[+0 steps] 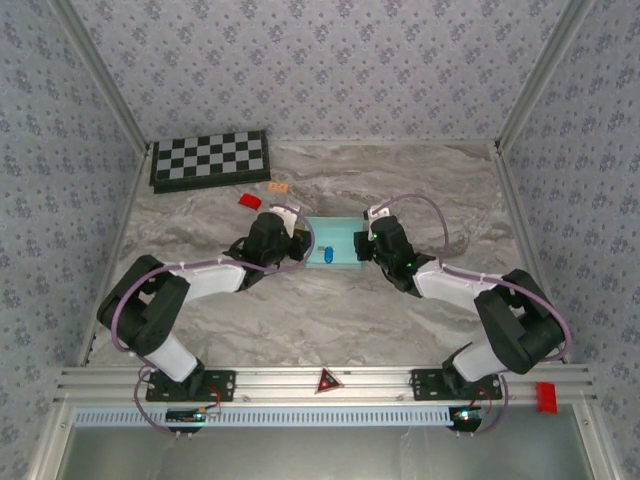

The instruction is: Fold the paper box

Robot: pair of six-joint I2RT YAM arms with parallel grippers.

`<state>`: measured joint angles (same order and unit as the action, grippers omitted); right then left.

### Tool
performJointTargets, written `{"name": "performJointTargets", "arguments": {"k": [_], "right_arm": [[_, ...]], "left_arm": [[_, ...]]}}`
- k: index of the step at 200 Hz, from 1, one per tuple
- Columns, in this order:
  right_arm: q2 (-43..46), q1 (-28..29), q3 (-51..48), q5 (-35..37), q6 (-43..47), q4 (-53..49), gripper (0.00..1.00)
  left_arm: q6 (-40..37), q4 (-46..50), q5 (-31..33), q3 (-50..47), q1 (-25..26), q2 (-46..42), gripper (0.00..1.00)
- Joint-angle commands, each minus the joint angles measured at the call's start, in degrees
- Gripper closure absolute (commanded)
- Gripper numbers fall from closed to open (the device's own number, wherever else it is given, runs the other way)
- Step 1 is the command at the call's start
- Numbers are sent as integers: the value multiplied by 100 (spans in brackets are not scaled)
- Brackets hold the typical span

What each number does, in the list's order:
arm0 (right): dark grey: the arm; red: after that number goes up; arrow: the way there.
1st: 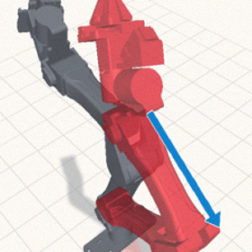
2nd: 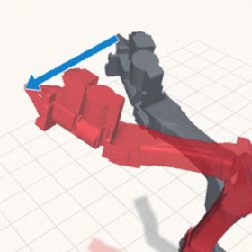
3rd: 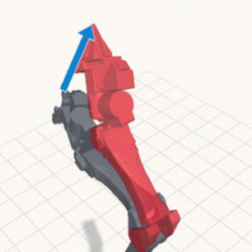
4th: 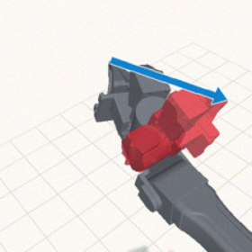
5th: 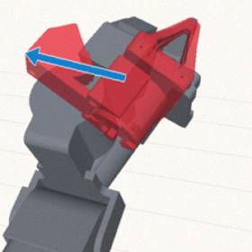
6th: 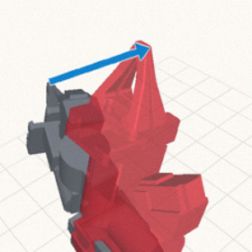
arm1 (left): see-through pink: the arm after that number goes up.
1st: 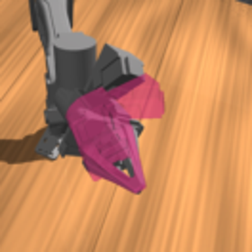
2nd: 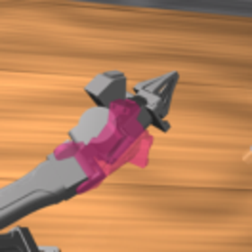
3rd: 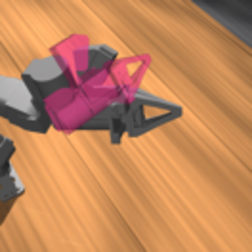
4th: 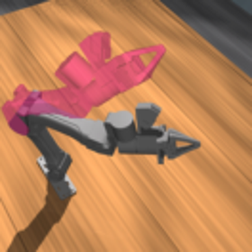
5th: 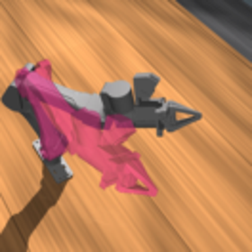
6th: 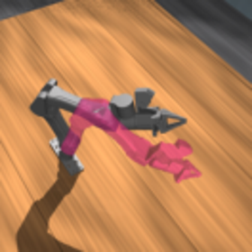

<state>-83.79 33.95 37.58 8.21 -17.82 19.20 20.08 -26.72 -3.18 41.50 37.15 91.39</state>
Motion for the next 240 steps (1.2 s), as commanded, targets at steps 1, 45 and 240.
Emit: {"name": "performJointTargets", "arguments": {"k": [1,45,240], "right_arm": [[-54,110,-108,-77,-104,268,83],[-49,181,-282,-23,-110,312,83],[297,398,-858,306,-138,169,78]], "left_arm": [[62,-308,-306,-118,54,121,83],[111,-440,-297,-290,60,124,83],[119,-380,-108,-872,133,-208,79]]}}
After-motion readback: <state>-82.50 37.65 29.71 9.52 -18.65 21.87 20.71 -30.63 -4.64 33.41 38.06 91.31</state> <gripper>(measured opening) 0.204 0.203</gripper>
